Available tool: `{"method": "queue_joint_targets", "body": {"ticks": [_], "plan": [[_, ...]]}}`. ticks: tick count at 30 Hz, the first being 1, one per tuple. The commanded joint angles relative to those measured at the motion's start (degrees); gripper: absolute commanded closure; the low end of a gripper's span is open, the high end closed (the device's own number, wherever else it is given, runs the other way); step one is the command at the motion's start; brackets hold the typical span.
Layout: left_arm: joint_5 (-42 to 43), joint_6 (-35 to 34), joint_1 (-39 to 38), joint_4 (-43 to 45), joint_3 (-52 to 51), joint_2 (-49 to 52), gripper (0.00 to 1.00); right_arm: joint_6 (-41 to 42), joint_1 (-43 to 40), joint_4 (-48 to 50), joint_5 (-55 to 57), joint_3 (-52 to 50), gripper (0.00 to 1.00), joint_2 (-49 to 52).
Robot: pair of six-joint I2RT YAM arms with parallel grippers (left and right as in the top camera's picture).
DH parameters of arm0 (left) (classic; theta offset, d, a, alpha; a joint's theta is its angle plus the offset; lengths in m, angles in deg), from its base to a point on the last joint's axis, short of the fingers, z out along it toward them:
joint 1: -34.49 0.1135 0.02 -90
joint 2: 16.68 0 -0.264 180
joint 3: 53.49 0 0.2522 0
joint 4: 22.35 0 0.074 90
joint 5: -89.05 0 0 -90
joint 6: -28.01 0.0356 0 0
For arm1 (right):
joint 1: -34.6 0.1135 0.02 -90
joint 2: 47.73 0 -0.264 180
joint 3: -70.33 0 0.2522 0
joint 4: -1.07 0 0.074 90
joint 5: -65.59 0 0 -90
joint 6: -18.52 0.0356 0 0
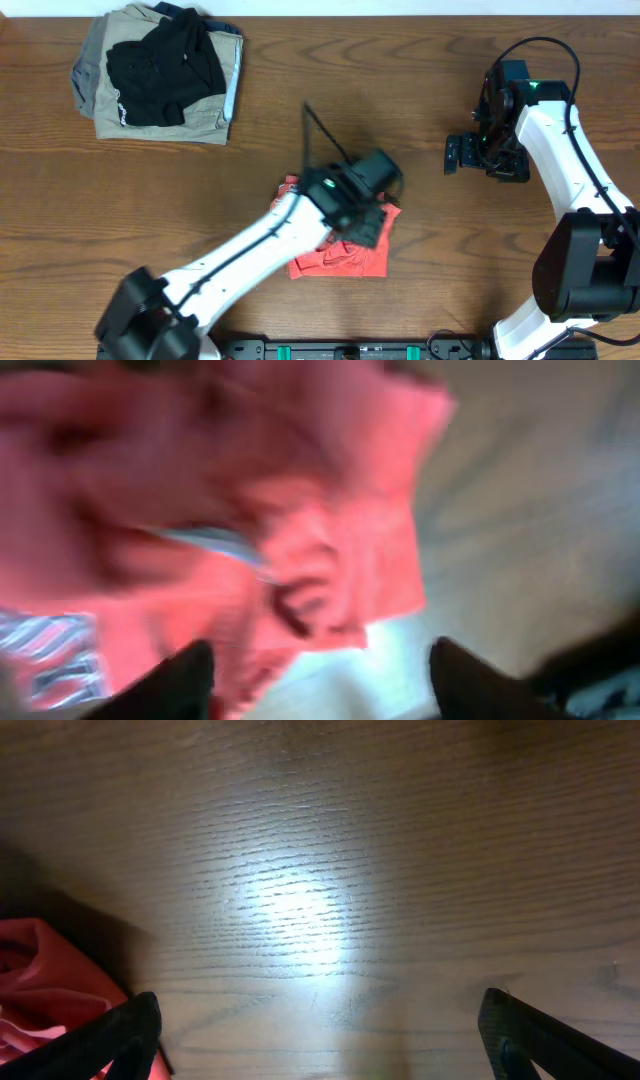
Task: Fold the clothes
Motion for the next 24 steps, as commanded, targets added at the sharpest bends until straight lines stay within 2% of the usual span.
{"method": "queue_joint_targets", "body": {"ticks": [1, 4, 9, 14, 24], "plan": [[-3.91, 0.57, 4.37, -0.35, 0.98, 0.04, 0.27, 0.66, 0.72, -0.04, 0.61, 0.7, 0.01, -1.05], [-3.39, 0.55, 6.95, 0.11, 0.28, 1.75, 0.28, 0.66, 0.72, -0.04, 0.61, 0.7, 0.01, -1.05], [0.81, 0.55, 7.96, 2.36, -0.33, 7.32, 0.39, 0.66, 0.72, -0.04, 0.61, 0.7, 0.01, -1.05], [6.86, 0.57, 7.41, 8.98, -0.33, 13.62, 0.53, 0.66, 0.74, -0.04, 0.61, 0.7, 0.01, -1.05], [7.1, 1.84, 4.22, 18.45, -0.33, 18.05, 0.54, 0.66, 0.74, -0.04, 0.61, 0.7, 0.01, -1.05]]}}
